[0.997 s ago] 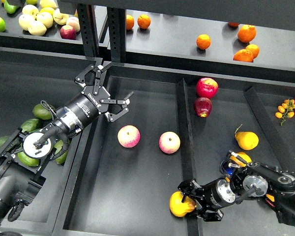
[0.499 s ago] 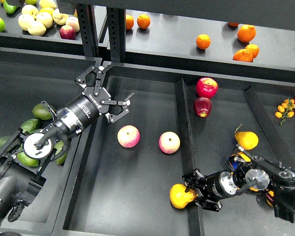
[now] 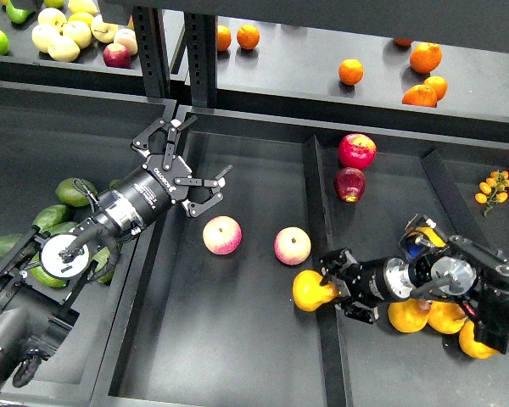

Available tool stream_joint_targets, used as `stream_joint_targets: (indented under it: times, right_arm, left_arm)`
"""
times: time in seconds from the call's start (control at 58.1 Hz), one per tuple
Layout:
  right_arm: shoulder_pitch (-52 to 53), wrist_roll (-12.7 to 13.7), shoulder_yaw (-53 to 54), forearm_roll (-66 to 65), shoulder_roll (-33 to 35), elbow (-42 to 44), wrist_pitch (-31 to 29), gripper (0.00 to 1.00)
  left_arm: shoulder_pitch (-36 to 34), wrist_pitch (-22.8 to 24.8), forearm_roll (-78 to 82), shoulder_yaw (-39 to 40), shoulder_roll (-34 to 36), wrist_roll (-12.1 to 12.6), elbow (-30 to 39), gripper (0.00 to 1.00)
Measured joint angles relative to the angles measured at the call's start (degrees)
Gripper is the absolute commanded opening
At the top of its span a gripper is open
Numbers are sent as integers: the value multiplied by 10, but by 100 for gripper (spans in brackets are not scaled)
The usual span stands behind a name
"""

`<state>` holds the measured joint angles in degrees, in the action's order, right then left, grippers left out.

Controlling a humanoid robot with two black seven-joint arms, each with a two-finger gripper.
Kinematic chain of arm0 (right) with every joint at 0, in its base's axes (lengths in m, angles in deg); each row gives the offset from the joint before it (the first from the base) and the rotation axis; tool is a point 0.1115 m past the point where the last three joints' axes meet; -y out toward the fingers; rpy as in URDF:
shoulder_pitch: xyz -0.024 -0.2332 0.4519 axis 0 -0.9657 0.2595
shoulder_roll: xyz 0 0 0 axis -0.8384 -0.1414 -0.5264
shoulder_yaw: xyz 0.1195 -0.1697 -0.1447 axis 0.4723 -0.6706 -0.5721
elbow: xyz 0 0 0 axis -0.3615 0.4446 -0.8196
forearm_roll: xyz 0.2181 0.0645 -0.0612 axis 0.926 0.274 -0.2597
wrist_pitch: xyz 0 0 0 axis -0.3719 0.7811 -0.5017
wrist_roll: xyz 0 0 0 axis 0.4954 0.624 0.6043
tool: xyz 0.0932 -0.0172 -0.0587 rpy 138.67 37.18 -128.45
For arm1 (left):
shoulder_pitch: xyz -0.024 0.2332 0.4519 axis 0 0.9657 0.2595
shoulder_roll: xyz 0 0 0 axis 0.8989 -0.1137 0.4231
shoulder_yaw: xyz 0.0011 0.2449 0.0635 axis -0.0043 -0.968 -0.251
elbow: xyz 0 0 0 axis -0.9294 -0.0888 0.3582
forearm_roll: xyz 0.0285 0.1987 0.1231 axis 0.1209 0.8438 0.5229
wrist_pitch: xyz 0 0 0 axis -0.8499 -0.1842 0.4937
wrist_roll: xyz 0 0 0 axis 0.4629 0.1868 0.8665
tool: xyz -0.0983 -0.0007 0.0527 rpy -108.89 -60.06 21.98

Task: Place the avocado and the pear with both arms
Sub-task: 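Lift the pear and carry it into the pear bin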

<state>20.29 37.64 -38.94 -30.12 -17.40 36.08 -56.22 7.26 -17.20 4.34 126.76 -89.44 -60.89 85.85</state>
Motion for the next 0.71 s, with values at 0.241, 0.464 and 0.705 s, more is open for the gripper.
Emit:
stream_joint_targets:
  times: [0.241, 0.464, 0.705]
  right_arm:
    - [37, 0, -100, 57, 93, -36, 0, 19]
    - [79, 0, -246, 155, 160, -114, 0, 20]
    - [92, 0, -320, 205, 160, -160, 0, 22]
  left_arm:
    - [0, 0, 0, -1, 0, 0, -2, 99]
    - [1, 0, 1, -4, 0, 1, -6, 99]
    - [1, 0, 1, -6, 0, 1, -9, 99]
